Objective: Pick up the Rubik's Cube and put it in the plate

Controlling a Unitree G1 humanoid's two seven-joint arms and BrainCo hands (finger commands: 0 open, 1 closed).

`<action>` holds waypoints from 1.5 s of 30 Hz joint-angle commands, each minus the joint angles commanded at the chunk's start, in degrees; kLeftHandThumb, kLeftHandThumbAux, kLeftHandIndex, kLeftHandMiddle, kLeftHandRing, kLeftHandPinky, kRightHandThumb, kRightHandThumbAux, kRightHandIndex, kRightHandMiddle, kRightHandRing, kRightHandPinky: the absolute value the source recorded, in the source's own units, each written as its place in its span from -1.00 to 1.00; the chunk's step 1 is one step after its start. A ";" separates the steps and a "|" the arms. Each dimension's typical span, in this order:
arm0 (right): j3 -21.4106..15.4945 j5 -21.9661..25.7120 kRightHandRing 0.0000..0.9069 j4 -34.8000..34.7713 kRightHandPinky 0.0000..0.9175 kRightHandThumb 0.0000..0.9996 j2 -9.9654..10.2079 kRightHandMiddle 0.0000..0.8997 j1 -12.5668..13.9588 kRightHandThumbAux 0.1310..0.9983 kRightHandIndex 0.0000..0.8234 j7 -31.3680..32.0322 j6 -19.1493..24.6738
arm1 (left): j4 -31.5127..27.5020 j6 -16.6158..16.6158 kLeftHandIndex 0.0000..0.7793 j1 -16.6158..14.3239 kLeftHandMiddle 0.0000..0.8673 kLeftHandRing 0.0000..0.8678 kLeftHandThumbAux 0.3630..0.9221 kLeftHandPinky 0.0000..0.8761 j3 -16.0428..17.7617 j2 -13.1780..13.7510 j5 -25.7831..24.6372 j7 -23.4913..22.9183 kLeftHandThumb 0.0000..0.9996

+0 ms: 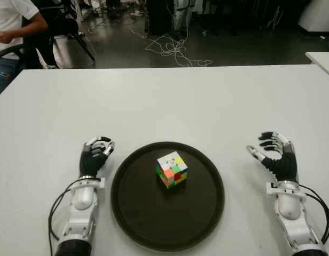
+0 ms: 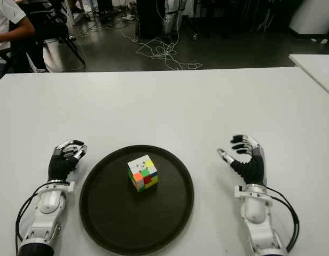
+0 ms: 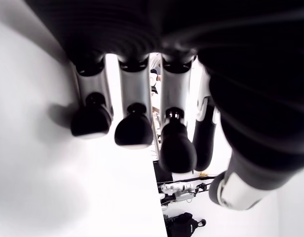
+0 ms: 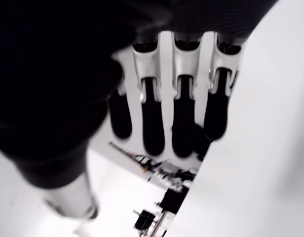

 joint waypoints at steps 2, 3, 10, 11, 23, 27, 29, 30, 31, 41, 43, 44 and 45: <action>0.03 -0.23 0.65 -1.08 0.67 -0.51 0.60 0.64 0.45 0.51 0.50 -0.30 1.32 | -0.24 0.34 0.14 0.09 0.87 0.90 0.23 0.84 -0.11 0.03 0.04 0.01 0.41; 0.09 -0.26 0.69 -1.43 0.71 -0.49 0.72 0.68 0.59 0.51 0.53 -0.40 1.72 | -0.30 0.42 0.14 0.11 0.87 0.90 0.23 0.83 -0.14 0.03 0.04 0.01 0.41; 0.17 -0.23 0.81 -7.09 0.80 -0.49 2.57 0.78 1.97 0.56 0.66 -1.30 10.02 | -1.53 1.92 0.14 0.37 0.87 0.90 0.22 0.85 -0.14 -0.27 0.04 0.39 0.41; 0.26 -0.20 0.81 -8.15 0.80 -0.49 2.78 0.78 2.25 0.56 0.66 -1.24 11.41 | -1.69 2.13 0.14 0.40 0.87 0.90 0.22 0.85 -0.10 -0.35 0.03 0.52 0.41; 0.45 1.11 0.85 -14.82 0.84 -0.53 3.61 0.81 3.33 0.60 0.74 0.16 21.74 | -2.70 3.16 0.14 0.67 0.86 0.89 0.23 0.84 -0.24 -0.63 0.16 0.93 0.41; 0.55 1.85 0.85 -16.59 0.83 -0.53 3.94 0.80 3.62 0.61 0.72 0.78 25.05 | -2.98 3.58 0.14 0.77 0.86 0.88 0.23 0.83 -0.41 -0.46 0.42 0.88 0.41; 0.62 2.08 0.85 -17.46 0.83 -0.54 4.03 0.80 3.71 0.61 0.72 0.96 26.58 | -2.92 3.73 0.14 0.74 0.85 0.88 0.23 0.83 -0.50 -0.33 0.70 0.98 0.41; 0.66 2.14 0.85 -17.83 0.82 -0.54 4.06 0.80 3.73 0.61 0.72 1.03 27.21 | -2.84 3.77 0.14 0.70 0.85 0.88 0.23 0.83 -0.52 -0.26 0.82 1.04 0.41; 0.67 2.24 0.84 -18.18 0.82 -0.55 4.09 0.79 3.72 0.61 0.72 1.11 27.91 | -2.81 3.82 0.14 0.69 0.85 0.88 0.23 0.83 -0.57 -0.18 0.98 1.09 0.41; 0.40 3.76 0.83 -19.96 0.80 -0.64 4.21 0.78 3.56 0.65 0.71 2.52 32.07 | -2.11 3.75 0.14 0.34 0.87 0.90 0.22 0.87 -0.20 -0.39 0.84 1.58 0.41; 0.35 4.16 0.84 -19.92 0.82 -0.65 4.26 0.80 3.59 0.65 0.74 2.86 31.90 | -1.69 3.32 0.14 0.29 0.88 0.91 0.22 0.87 0.01 -0.50 0.56 1.63 0.41; 0.30 4.31 0.84 -19.88 0.82 -0.66 4.25 0.80 3.58 0.66 0.74 2.97 31.84 | -1.54 3.16 0.14 0.26 0.88 0.92 0.22 0.87 0.07 -0.57 0.48 1.67 0.41; 0.21 4.55 0.85 -19.78 0.83 -0.66 4.29 0.80 3.59 0.66 0.75 3.10 31.62 | -1.45 2.88 0.14 0.26 0.88 0.92 0.22 0.87 0.14 -0.66 0.37 1.66 0.41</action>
